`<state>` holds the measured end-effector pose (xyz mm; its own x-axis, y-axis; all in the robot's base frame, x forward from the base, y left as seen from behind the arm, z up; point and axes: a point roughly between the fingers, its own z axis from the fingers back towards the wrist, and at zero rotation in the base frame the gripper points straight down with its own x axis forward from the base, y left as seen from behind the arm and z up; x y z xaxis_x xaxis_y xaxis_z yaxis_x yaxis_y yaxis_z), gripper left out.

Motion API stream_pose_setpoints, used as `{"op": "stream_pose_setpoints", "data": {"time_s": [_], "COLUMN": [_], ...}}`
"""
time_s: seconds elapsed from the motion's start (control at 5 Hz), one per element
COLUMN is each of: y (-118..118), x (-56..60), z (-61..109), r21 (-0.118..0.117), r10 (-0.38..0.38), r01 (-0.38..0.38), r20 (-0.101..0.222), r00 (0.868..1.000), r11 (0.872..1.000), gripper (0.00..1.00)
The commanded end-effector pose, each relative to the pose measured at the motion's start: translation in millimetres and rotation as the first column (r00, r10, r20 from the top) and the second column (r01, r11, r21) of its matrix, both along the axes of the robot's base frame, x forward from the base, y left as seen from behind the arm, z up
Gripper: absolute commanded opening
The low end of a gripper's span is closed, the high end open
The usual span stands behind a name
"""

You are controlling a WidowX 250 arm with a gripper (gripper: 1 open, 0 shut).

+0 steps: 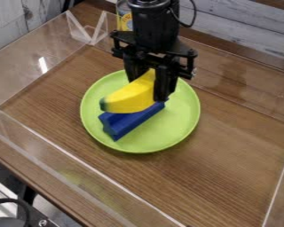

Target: Put the banana in the green plate

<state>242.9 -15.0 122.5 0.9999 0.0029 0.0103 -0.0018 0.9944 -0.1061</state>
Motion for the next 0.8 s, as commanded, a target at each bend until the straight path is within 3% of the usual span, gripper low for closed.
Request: {"op": "stream_pose_setpoints", "data": {"time_s": [0.0,0.6], "y": [0.4,-2.0], "x": [6.7,4.6], "z": [9.3,6.1], "r21": [-0.003,-0.009], "r10": [0.010,0.013], "r01": [-0.010,-0.013], "r20": [0.041,0.041], "r00": [0.999,0.999], "r11": [1.000,1.000], "gripper": [0.00,0.00]}}
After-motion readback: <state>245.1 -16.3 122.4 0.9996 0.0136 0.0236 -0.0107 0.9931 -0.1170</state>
